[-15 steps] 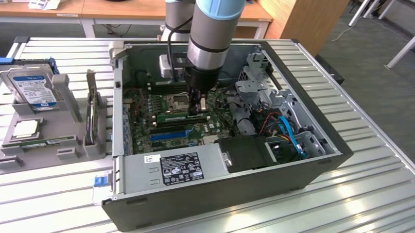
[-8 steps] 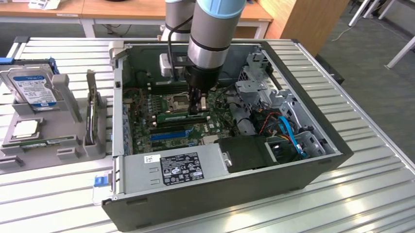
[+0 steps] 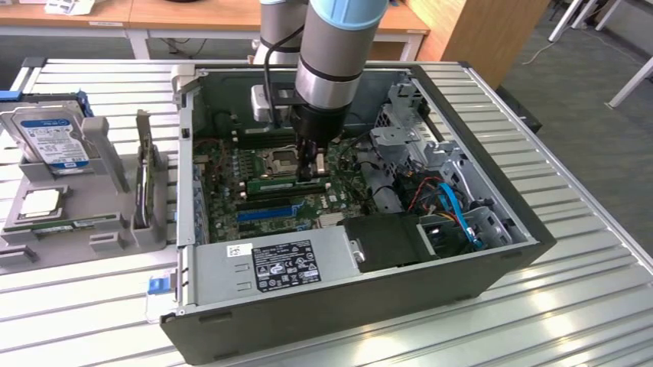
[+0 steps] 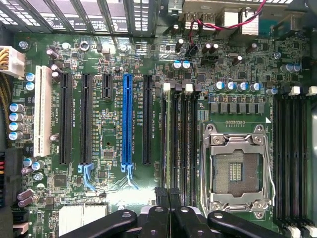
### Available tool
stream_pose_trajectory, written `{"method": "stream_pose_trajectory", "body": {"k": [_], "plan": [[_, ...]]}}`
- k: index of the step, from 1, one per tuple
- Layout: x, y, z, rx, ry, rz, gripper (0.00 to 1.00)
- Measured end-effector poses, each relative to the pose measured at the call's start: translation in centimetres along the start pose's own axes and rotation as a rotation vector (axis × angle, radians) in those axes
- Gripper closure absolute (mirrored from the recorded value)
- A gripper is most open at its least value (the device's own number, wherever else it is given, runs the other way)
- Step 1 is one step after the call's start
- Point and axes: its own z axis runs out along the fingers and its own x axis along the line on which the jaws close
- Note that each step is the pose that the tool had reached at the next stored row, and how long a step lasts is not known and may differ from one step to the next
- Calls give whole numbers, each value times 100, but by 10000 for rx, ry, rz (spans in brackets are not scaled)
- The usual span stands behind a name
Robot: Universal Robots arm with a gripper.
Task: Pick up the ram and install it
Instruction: 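Insert the ram into the slot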
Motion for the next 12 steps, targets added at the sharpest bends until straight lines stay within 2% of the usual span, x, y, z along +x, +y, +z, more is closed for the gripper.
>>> {"method": "stream_pose_trajectory", "body": {"k": [12], "plan": [[-8,0,17,-1,3,1,89]]}}
